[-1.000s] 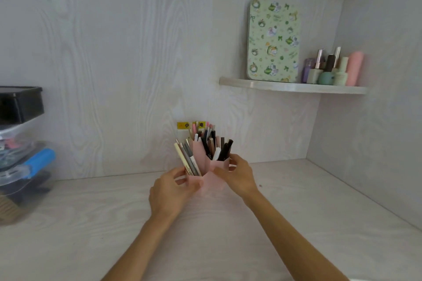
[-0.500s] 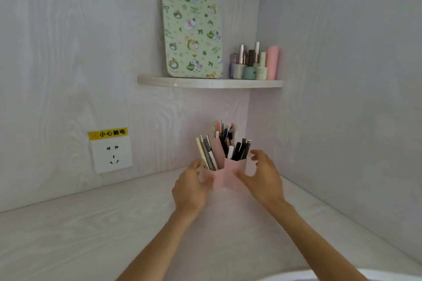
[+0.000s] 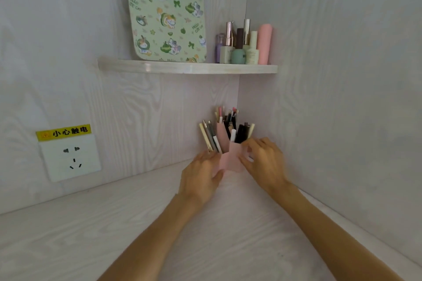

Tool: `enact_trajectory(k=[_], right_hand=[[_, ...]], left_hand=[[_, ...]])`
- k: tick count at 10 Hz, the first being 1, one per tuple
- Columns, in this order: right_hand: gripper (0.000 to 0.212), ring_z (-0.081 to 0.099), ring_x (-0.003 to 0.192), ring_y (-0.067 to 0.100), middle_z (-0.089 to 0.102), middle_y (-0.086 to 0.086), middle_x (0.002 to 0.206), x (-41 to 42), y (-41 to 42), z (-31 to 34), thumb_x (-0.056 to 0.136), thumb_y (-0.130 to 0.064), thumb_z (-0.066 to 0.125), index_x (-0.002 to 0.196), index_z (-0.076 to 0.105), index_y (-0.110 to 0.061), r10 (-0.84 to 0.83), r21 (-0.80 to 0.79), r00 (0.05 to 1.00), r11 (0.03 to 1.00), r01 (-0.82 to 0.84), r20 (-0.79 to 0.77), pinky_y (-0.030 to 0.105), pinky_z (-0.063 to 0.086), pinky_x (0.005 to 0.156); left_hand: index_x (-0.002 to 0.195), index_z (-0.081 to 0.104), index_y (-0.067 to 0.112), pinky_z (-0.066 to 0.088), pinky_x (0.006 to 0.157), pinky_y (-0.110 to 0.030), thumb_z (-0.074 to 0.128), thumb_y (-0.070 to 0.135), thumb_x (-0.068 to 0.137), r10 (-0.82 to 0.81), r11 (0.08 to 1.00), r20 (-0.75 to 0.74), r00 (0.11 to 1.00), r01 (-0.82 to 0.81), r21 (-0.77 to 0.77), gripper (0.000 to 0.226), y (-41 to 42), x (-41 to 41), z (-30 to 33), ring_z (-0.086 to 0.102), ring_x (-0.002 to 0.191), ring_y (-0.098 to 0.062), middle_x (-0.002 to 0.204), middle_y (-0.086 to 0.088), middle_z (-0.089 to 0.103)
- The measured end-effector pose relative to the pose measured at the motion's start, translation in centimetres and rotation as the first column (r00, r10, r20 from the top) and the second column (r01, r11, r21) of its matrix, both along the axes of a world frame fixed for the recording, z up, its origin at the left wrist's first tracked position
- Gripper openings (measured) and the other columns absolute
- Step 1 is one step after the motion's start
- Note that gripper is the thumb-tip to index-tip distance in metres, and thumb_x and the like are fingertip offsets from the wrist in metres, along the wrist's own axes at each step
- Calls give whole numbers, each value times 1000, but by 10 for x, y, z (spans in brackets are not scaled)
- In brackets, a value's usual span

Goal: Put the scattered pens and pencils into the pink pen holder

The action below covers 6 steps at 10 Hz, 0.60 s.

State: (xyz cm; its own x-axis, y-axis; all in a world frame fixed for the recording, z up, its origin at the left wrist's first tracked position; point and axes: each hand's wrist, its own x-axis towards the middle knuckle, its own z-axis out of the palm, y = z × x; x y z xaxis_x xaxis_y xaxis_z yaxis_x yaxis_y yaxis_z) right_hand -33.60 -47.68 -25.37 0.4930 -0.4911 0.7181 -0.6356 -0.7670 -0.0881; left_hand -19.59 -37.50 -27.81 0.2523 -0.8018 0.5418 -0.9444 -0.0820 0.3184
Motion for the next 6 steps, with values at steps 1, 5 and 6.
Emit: enact_trajectory(k=[1, 5, 6], right_hand=[[30, 57, 101, 28, 65, 8, 105, 6, -15, 5, 78, -23, 71, 103, 62, -10, -40, -38, 996, 999, 37, -82, 38, 50, 81], [22, 60, 94, 27, 66, 10, 100, 15, -35, 1, 80, -12, 69, 101, 61, -9, -37, 93, 999, 995, 33, 36, 33, 46, 65], [22, 59, 96, 26, 66, 9, 103, 16, -32, -2, 84, -14, 64, 105, 60, -9, -67, 120, 997, 991, 63, 24, 31, 44, 67]], left_hand=[[144, 31, 17, 19, 112, -28, 52, 31, 91, -38, 991, 146, 989, 18, 134, 60, -19, 5, 1, 17, 142, -19, 151, -1, 32], [149, 12, 28, 10, 116, -39, 55, 44, 84, -11, 937, 185, 983, -54, 344, 79, -40, 17, 10, 4, 145, -20, 158, 6, 11], [149, 6, 28, 5, 117, -42, 47, 38, 92, 38, 941, 37, 999, -48, 336, 71, -34, 6, 1, 3, 145, -21, 158, 4, 7]])
